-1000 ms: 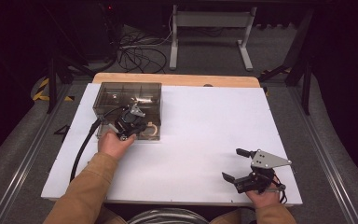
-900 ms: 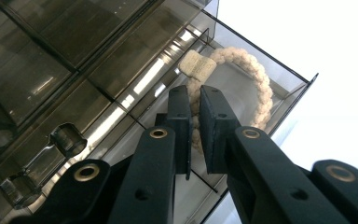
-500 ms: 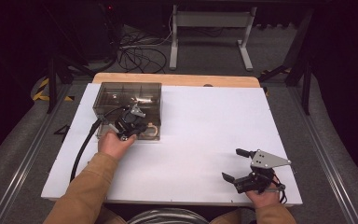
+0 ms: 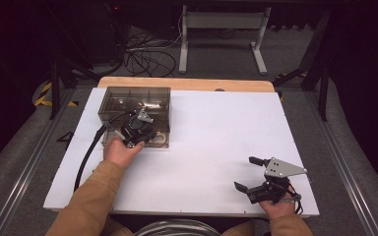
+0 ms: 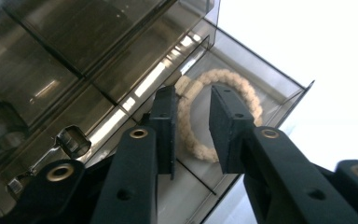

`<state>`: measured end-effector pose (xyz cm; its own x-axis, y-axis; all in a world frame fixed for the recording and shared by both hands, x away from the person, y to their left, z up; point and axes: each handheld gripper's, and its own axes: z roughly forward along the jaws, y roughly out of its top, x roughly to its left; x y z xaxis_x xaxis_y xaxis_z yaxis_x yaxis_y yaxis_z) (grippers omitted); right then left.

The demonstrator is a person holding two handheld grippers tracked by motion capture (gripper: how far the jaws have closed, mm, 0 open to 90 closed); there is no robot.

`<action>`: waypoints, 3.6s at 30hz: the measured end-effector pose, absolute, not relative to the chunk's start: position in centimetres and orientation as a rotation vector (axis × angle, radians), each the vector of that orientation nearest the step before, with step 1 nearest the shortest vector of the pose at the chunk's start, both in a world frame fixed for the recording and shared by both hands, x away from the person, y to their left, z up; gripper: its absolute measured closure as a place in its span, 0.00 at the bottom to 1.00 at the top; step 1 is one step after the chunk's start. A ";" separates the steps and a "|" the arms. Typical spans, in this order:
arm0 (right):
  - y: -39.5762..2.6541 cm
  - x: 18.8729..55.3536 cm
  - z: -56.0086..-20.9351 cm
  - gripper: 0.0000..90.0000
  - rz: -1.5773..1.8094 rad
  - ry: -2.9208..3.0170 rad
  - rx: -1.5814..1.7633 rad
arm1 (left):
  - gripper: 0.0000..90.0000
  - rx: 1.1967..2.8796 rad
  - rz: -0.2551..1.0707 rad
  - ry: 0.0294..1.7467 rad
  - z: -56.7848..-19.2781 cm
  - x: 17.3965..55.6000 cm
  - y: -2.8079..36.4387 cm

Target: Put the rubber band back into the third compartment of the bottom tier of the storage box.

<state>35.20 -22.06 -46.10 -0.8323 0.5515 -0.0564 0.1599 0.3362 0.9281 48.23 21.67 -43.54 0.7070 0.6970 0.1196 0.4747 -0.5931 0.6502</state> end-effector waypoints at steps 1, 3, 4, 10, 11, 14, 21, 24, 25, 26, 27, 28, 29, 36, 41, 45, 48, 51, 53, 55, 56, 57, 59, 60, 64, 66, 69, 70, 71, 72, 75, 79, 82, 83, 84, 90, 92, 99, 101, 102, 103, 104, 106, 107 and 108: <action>-22.1 35.2 -46.1 0.00 1.496 2.245 0.630 | 0.77 2.309 0.491 0.888 -43.4 48.1 21.7; -22.1 35.2 -46.1 0.00 1.496 2.245 0.631 | 0.73 2.288 0.495 0.885 -43.0 47.9 21.7; -22.1 35.2 -46.1 0.00 1.496 2.244 0.632 | 0.71 2.274 0.500 0.880 -42.7 47.7 21.7; -22.0 35.2 -46.1 0.00 1.498 2.243 0.633 | 0.62 2.232 0.508 0.861 -41.6 46.9 21.7; -22.0 35.2 -46.1 0.00 1.497 2.243 0.633 | 0.61 2.224 0.508 0.861 -41.4 46.8 21.7; -22.0 35.2 -46.1 0.00 1.497 2.243 0.633 | 0.57 2.204 0.501 0.860 -40.9 46.6 21.9; -22.0 35.3 -46.2 0.00 1.496 2.247 0.636 | 0.53 2.173 0.502 0.855 -40.1 46.0 22.0; -22.0 35.3 -46.2 0.00 1.498 2.244 0.634 | 0.52 2.174 0.505 0.850 -39.9 45.9 22.0; -22.0 35.3 -46.2 0.00 1.498 2.244 0.635 | 0.51 2.171 0.510 0.848 -39.9 45.8 22.0; -22.0 35.3 -46.2 0.00 1.498 2.245 0.635 | 0.51 2.171 0.509 0.848 -39.8 45.8 22.0; -22.0 35.3 -46.2 0.00 1.497 2.245 0.637 | 0.50 2.169 0.510 0.848 -39.8 45.7 22.0; -22.0 35.3 -46.2 0.00 1.497 2.246 0.637 | 0.49 2.165 0.507 0.850 -39.7 45.7 22.0; -22.0 35.3 -46.2 0.00 1.496 2.247 0.637 | 0.48 2.167 0.502 0.847 -39.7 45.7 22.0; -22.1 35.2 -46.2 0.00 1.497 2.244 0.637 | 0.42 2.145 0.507 0.839 -39.2 45.3 22.0; -22.0 35.3 -46.2 0.00 1.498 2.243 0.635 | 0.39 2.139 0.513 0.828 -38.9 44.9 22.0; -22.1 35.2 -46.1 0.00 1.501 2.242 0.637 | 0.36 2.123 0.495 0.822 -38.6 44.6 22.2; -22.1 35.2 -46.2 0.00 1.496 2.243 0.637 | 0.32 2.108 0.488 0.813 -38.2 44.2 22.4; -22.1 35.2 -46.2 0.00 1.496 2.243 0.635 | 0.27 2.097 0.496 0.796 -38.0 43.7 22.3; -22.1 35.2 -46.1 0.00 1.500 2.241 0.637 | 0.26 2.086 0.506 0.787 -37.7 43.3 22.3; -22.1 35.2 -46.1 0.00 1.499 2.241 0.639 | 0.25 2.079 0.505 0.777 -37.5 42.8 22.4; -22.1 35.2 -46.1 0.00 1.498 2.241 0.638 | 0.25 2.080 0.504 0.773 -37.3 42.6 22.5; -22.1 35.2 -46.1 0.00 1.501 2.241 0.637 | 0.25 2.078 0.503 0.766 -37.2 42.4 22.6; -22.1 35.2 -46.1 0.00 1.500 2.241 0.636 | 0.23 2.066 0.507 0.755 -37.1 41.8 22.8; -22.1 35.2 -46.1 0.00 1.498 2.240 0.637 | 0.22 2.062 0.512 0.745 -37.0 41.6 22.9; -22.1 35.2 -46.1 0.00 1.498 2.241 0.636 | 0.18 2.022 0.522 0.721 -36.9 40.5 23.6; -22.1 35.2 -46.1 0.00 1.497 2.240 0.636 | 0.16 1.996 0.525 0.707 -36.9 40.0 24.0; -22.1 35.2 -46.1 0.00 1.499 2.239 0.634 | 0.15 1.960 0.535 0.704 -37.1 39.3 24.5; -22.1 35.2 -46.1 0.00 1.498 2.239 0.633 | 0.15 1.947 0.542 0.705 -37.2 39.1 24.7; -22.1 35.2 -46.1 0.00 1.498 2.239 0.633 | 0.15 1.942 0.544 0.709 -37.3 38.9 24.9; -22.1 35.2 -46.1 0.00 1.498 2.240 0.635 | 0.15 1.938 0.545 0.708 -37.4 38.7 25.1; -22.1 35.2 -46.1 0.00 1.496 2.241 0.636 | 0.15 1.915 0.558 0.702 -37.9 38.1 25.6; -22.1 35.2 -46.1 0.00 1.497 2.238 0.634 | 0.14 1.898 0.578 0.693 -38.4 37.3 26.3; -22.1 35.1 -46.1 0.00 1.497 2.239 0.635 | 0.12 1.887 0.606 0.708 -38.9 36.8 26.8; -22.1 35.2 -46.1 0.00 1.497 2.240 0.635 | 0.11 1.878 0.608 0.714 -39.1 36.7 27.0; -22.1 35.2 -46.1 0.00 1.496 2.240 0.635 | 0.10 1.868 0.603 0.721 -39.4 36.5 27.2; -22.0 35.2 -46.1 0.00 1.497 2.241 0.636 | 0.09 1.838 0.579 0.736 -40.5 35.9 28.5; -22.0 35.2 -46.1 0.00 1.498 2.241 0.636 | 0.09 1.839 0.583 0.737 -41.1 35.6 28.8; -22.0 35.2 -46.1 0.00 1.499 2.241 0.639 | 0.09 1.817 0.603 0.737 -42.7 34.8 29.8; -22.0 35.2 -46.1 0.00 1.498 2.241 0.640 | 0.09 1.817 0.620 0.737 -43.3 34.6 30.2; -22.0 35.2 -46.1 0.00 1.499 2.239 0.641 | 0.09 1.820 0.629 0.741 -43.5 34.5 30.3; -22.1 35.2 -46.1 0.00 1.499 2.238 0.640 | 0.09 1.822 0.640 0.743 -43.7 34.3 30.4; -22.1 35.2 -46.1 0.00 1.499 2.237 0.641 | 0.09 1.820 0.641 0.747 -44.0 34.1 30.5; -22.1 35.2 -46.1 0.00 1.500 2.237 0.640 | 0.09 1.810 0.638 0.746 -44.5 33.8 30.8; -22.1 35.2 -46.1 0.00 1.502 2.238 0.641 | 0.09 1.803 0.637 0.742 -44.9 33.6 31.0; -22.1 35.2 -46.1 0.00 1.501 2.238 0.639 | 0.09 1.804 0.642 0.738 -45.1 33.5 31.1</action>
<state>35.19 -22.07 -46.12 -0.8288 0.5572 -0.0519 0.1636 0.3299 0.9298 33.50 31.14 -45.12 0.6675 0.7398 0.0839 0.1849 -0.2738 0.9439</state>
